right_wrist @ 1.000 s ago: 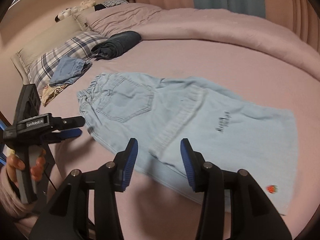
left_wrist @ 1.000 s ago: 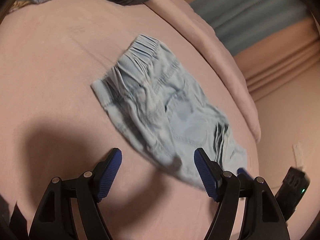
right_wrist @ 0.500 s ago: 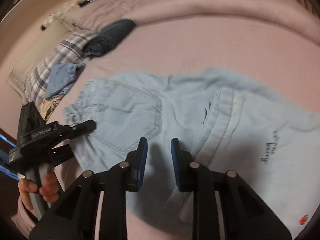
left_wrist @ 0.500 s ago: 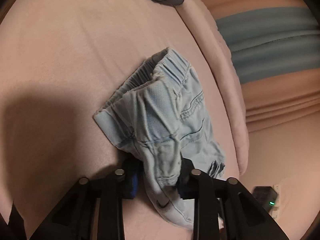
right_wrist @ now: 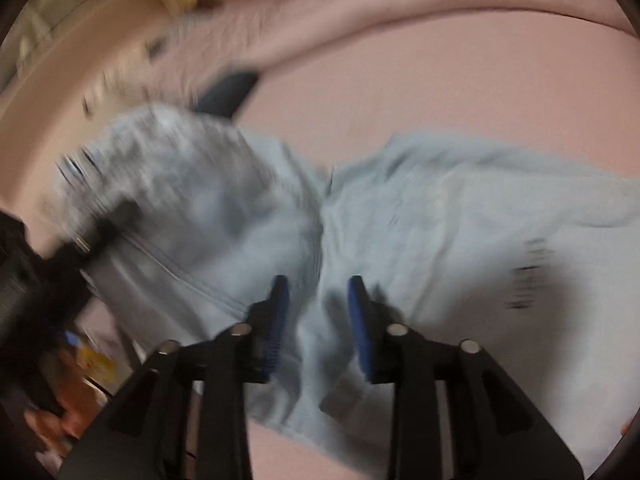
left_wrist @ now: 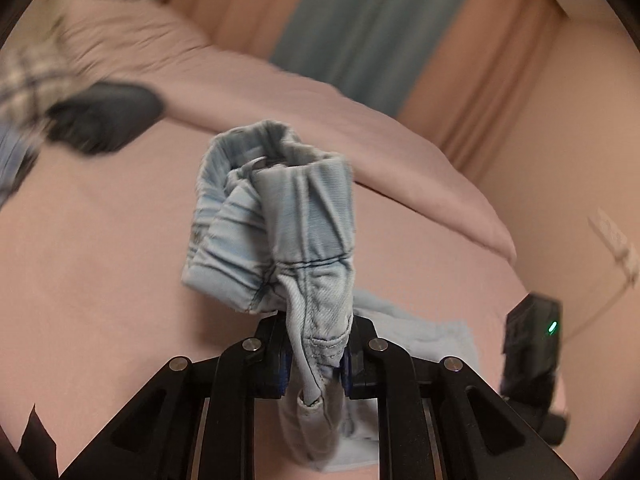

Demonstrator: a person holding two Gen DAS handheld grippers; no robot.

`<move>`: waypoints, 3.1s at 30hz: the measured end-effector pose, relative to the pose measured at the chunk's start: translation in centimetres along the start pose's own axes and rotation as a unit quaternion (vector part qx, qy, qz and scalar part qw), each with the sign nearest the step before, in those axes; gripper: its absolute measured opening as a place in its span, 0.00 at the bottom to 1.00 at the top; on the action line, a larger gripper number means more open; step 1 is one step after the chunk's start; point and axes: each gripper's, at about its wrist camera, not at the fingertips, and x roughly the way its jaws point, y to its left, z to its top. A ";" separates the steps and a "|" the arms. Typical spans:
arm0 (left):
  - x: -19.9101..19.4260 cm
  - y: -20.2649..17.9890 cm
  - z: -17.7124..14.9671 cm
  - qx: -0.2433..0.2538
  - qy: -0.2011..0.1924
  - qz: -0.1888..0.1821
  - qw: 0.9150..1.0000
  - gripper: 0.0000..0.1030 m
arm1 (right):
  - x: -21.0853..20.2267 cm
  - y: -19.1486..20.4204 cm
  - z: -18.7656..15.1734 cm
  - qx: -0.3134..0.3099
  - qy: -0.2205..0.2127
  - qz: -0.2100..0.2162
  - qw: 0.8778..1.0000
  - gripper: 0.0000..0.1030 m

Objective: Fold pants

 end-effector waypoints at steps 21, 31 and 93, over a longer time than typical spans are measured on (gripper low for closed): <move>5.2 -7.9 -5.6 0.154 0.129 -0.025 0.979 0.56 | -8.6 -12.5 -4.9 0.321 -0.079 0.215 0.919 0.85; 2.1 -5.1 -5.7 0.132 0.108 -0.017 0.985 0.56 | -9.5 -11.3 -4.8 0.300 -0.084 0.153 0.938 0.82; 5.5 -4.9 -5.9 0.111 0.160 0.030 0.980 0.70 | -20.6 -9.9 -6.3 0.007 -0.186 -0.233 0.955 0.34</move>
